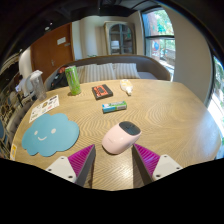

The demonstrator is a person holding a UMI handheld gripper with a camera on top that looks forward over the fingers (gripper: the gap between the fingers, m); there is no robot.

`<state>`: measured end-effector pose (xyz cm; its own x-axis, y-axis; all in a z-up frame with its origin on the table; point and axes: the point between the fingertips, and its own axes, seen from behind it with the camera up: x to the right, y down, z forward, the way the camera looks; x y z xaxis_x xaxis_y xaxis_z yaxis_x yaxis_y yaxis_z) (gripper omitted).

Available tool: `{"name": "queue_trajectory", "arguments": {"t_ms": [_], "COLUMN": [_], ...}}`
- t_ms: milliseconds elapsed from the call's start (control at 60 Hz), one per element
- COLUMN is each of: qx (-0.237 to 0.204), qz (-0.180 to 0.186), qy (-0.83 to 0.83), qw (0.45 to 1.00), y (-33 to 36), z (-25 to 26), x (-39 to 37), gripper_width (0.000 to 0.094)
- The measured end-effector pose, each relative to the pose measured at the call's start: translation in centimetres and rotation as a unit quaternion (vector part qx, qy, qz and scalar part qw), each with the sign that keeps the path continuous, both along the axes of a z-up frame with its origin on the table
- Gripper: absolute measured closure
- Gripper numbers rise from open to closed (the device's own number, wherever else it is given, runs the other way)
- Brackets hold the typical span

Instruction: Arrange mouse

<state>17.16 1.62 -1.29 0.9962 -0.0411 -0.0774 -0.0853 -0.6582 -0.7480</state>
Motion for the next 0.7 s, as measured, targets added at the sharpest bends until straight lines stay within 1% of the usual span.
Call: {"name": "queue_trajectory", "arguments": {"t_ms": [100, 217, 267, 367, 400, 483, 500, 517, 600, 700], "qx": [0.012, 0.015, 0.018, 0.025, 0.027, 0.034, 0.035, 0.036, 0.029, 0.0], "qz": [0.024, 0.05, 0.056, 0.055, 0.051, 0.037, 0.033, 0.028, 0.023, 0.013], "qy": [-0.002, -0.019, -0.021, -0.022, -0.02, -0.021, -0.022, -0.023, -0.019, -0.017], "qw": [1.0, 0.998, 0.998, 0.998, 0.998, 0.999, 0.999, 0.999, 0.999, 1.0], "y": [2.3, 4.1, 4.8, 5.9, 6.2, 6.4, 6.5, 6.5, 6.4, 6.3], "z": [-0.2, -0.2, -0.2, -0.2, -0.2, -0.2, -0.2, -0.2, -0.3, -0.5], "x": [0.3, -0.3, -0.4, -0.6, -0.6, -0.3, -0.2, -0.1, -0.2, -0.2], "gripper_width": [0.0131, 0.0136, 0.0137, 0.0148, 0.0168, 0.0265, 0.027, 0.0343, 0.039, 0.044]}}
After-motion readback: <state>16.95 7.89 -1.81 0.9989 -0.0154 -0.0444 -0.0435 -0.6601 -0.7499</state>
